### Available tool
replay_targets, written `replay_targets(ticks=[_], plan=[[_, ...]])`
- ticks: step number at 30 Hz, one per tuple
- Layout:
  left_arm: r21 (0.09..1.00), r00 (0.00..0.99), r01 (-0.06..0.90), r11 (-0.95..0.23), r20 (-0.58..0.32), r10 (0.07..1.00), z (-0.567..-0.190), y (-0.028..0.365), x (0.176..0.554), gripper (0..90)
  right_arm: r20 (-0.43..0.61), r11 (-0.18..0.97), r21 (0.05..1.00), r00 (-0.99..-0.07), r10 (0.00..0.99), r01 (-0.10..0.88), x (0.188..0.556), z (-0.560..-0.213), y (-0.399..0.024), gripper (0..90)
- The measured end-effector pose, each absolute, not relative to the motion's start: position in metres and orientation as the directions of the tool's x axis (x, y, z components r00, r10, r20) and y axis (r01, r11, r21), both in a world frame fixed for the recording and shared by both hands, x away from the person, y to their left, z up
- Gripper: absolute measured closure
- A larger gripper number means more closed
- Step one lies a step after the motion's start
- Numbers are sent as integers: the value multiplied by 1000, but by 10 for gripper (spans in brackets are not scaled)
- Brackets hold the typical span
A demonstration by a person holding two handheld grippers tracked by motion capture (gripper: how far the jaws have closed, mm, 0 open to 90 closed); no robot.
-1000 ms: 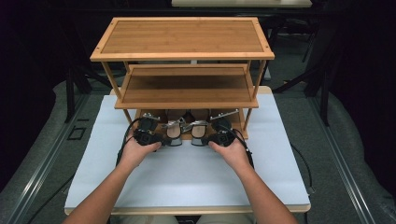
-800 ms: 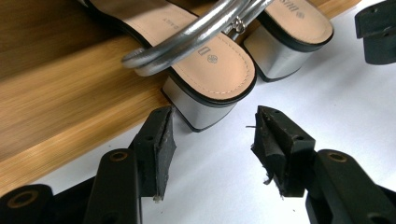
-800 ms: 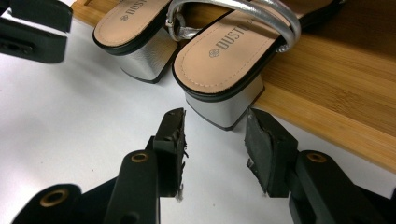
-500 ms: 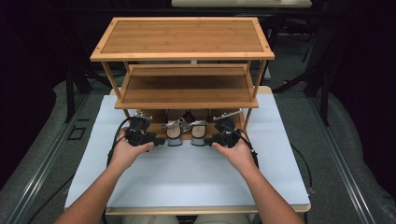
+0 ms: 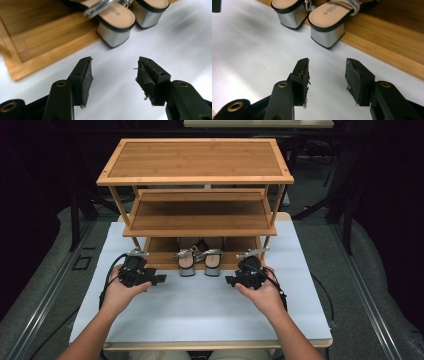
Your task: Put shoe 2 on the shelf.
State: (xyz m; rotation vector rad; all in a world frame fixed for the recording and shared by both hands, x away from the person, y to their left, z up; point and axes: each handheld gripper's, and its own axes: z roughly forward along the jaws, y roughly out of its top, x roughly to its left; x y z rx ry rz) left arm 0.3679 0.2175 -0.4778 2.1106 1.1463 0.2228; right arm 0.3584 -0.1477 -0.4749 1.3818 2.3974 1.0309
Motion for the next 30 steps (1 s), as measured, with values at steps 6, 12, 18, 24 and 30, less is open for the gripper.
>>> replay_targets(ticks=[6, 12, 18, 24, 30], plan=[[667, 573, 667, -332, -173, 801, -481, 237, 352, 452, 134, 293, 667, -498, 857, 684, 340, -479, -165, 535], [669, 546, 669, -324, -146, 825, -489, 253, 337, 413, 182, 246, 681, -484, 856, 690, 326, -486, -184, 535], [680, 529, 673, -292, -165, 833, -503, 266, 327, 421, 197, 200, 692, -448, 872, 693, 309, -495, -199, 532], [693, 508, 670, -266, -166, 845, -519, 271, 323, 450, 182, 163, 709, -401, 898, 686, 300, -508, -208, 531], [678, 503, 685, -267, -174, 847, -535, 272, 324, 456, 179, 171, 702, -404, 897, 691, 298, -525, -212, 516]])
